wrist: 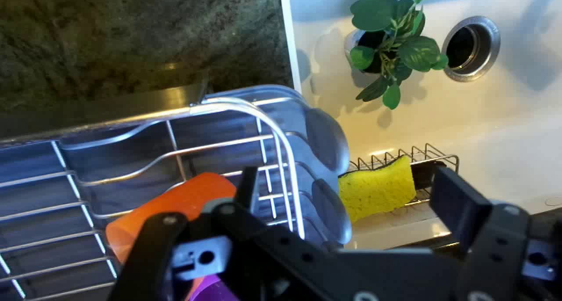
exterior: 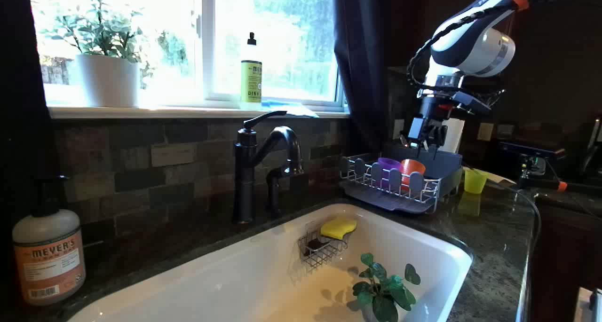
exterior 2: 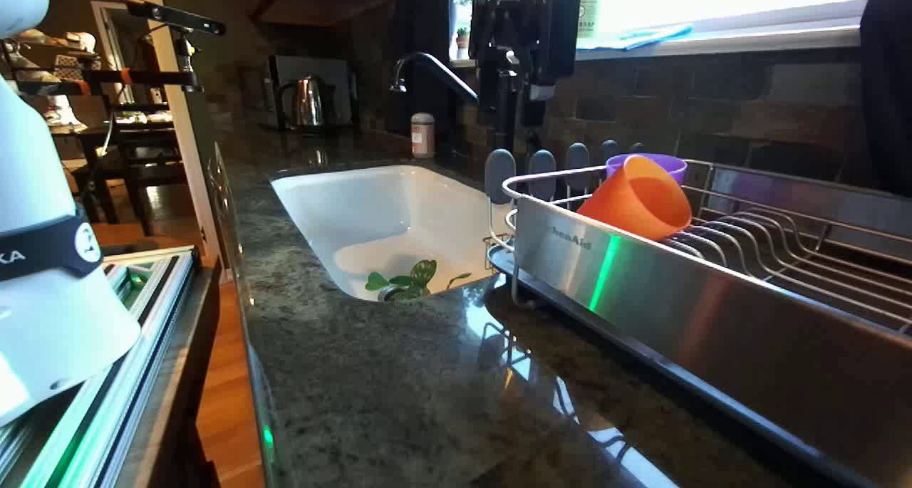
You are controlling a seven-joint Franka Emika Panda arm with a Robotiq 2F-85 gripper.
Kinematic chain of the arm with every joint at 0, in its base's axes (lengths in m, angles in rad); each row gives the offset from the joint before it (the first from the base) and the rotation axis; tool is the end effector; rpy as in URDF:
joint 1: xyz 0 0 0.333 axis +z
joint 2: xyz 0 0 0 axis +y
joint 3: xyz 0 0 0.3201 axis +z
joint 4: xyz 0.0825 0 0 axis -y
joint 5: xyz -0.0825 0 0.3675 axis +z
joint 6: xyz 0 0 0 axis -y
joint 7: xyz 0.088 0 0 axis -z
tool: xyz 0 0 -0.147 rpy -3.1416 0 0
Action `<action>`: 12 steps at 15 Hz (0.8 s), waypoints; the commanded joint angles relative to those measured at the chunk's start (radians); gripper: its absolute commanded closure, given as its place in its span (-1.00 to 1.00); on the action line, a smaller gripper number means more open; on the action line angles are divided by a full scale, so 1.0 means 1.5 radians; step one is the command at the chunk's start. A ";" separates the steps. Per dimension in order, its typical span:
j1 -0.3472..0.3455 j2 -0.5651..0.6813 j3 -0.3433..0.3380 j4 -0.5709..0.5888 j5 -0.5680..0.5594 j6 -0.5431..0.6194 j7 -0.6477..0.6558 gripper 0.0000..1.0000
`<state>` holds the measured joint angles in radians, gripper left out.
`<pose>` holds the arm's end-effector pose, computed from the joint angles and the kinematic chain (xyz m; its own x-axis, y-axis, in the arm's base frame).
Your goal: Put the orange cup on the counter
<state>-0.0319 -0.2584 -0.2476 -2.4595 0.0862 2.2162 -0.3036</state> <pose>0.4191 -0.1130 0.3651 0.9989 -0.0225 0.0417 -0.0171 -0.9921 -0.1247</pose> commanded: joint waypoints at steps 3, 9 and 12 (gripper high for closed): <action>-0.016 0.001 0.016 0.001 0.005 -0.002 -0.003 -1.00; -0.016 0.001 0.016 0.001 0.005 -0.002 -0.003 -1.00; -0.015 0.002 0.016 0.003 0.017 0.004 -0.002 -1.00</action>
<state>-0.0345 -0.2584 -0.2447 -2.4595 0.0862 2.2162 -0.3036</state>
